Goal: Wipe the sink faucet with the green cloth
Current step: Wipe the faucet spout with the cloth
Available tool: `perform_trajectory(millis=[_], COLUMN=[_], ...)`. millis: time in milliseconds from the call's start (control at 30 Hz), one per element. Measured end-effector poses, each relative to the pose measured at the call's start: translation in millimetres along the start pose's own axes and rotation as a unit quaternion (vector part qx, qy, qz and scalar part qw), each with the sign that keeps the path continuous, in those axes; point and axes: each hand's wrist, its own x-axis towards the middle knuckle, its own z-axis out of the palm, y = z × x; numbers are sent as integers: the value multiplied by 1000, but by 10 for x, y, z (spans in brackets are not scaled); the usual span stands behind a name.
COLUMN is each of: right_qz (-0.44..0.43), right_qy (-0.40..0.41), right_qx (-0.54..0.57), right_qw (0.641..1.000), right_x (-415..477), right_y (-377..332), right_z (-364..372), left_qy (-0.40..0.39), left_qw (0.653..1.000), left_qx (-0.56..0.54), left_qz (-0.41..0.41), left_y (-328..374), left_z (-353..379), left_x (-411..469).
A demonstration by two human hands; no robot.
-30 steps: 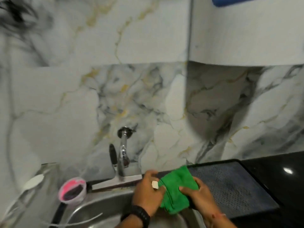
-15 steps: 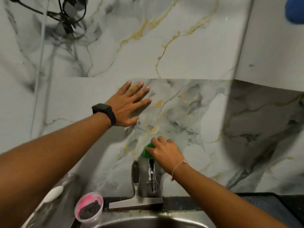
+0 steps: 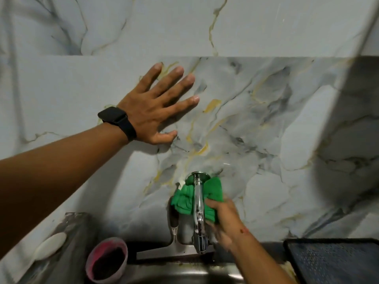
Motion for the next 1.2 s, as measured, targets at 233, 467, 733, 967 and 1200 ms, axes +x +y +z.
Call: perform_trajectory(millis=[233, 467, 733, 967, 1200], right_qz=[95, -378, -272, -318, -8], right_qy=[-70, 143, -59, -33, -36], right_qx=[161, -677, -960, -895, -170], right_qw=[980, 616, 43, 310, 985], right_x=[-100, -388, -317, -349, -473], right_y=[150, -408, -199, -397, -394], right_z=[115, 234, 1298, 954, 170], left_qy=[6, 5, -3, 3, 10], left_qw=[1000, 1000, 1000, 1000, 999], left_qx=[5, -15, -24, -27, -30], left_qz=[5, 6, 5, 4, 7], left_y=[0, -8, -8, -17, -13], left_z=[21, -29, -39, -31, -26], left_x=[5, 7, 1, 2, 3])
